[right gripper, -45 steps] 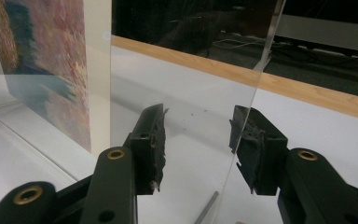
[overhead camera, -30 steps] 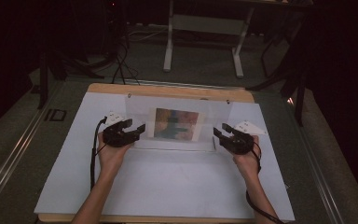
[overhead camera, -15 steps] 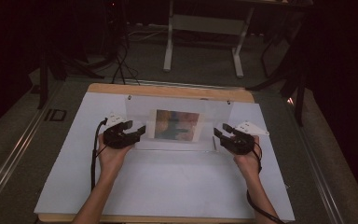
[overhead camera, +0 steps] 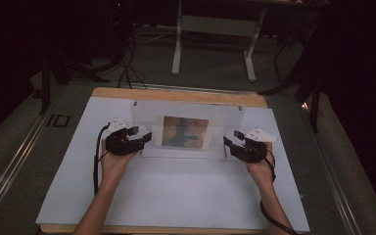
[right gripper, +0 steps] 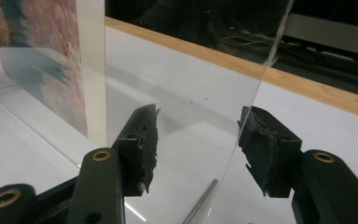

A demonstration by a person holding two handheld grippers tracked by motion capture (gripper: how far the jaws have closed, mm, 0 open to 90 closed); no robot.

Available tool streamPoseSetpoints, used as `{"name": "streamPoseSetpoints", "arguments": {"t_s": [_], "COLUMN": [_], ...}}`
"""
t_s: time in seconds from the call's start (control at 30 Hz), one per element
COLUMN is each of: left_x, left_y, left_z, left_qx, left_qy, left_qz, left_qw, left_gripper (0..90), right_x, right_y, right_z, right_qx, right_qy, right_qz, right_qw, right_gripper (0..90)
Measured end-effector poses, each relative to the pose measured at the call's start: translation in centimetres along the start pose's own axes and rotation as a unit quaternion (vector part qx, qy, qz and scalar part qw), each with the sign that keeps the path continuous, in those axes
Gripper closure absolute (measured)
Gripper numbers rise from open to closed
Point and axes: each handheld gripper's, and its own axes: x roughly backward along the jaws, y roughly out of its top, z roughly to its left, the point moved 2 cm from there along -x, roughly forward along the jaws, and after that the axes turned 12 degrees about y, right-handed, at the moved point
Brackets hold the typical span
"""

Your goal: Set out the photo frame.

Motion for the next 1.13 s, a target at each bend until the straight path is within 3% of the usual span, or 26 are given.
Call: {"name": "streamPoseSetpoints", "arguments": {"t_s": [0.27,0.7,1.0,1.13], "left_x": [1.2,3.3,3.8,3.4], "left_y": [0.5,1.5,1.4,0.8], "left_z": [0.8,2.9,4.5,5.5], "left_qx": [0.005,0.031,0.05,0.048], "left_qy": [0.008,0.0,0.02,0.058], "left_qz": [-0.022,-0.04,-0.04,-0.019], "left_qw": [0.9997,0.9987,0.9978,0.997], "left_gripper": [36.0,39.7,40.3,40.3], "right_x": [0.8,3.3,4.4,4.4], "right_y": [0.4,0.9,0.4,-0.2], "right_z": [-0.4,-1.7,-3.2,-4.2], "right_qx": [0.0,-0.004,-0.023,-0.033], "right_qy": [0.003,0.01,-0.001,-0.015], "right_qz": [-0.007,-0.027,-0.026,-0.01], "right_qw": [1.0,0.9996,0.9994,0.9993], "right_gripper": [45.0,42.3,42.3,42.2]}}
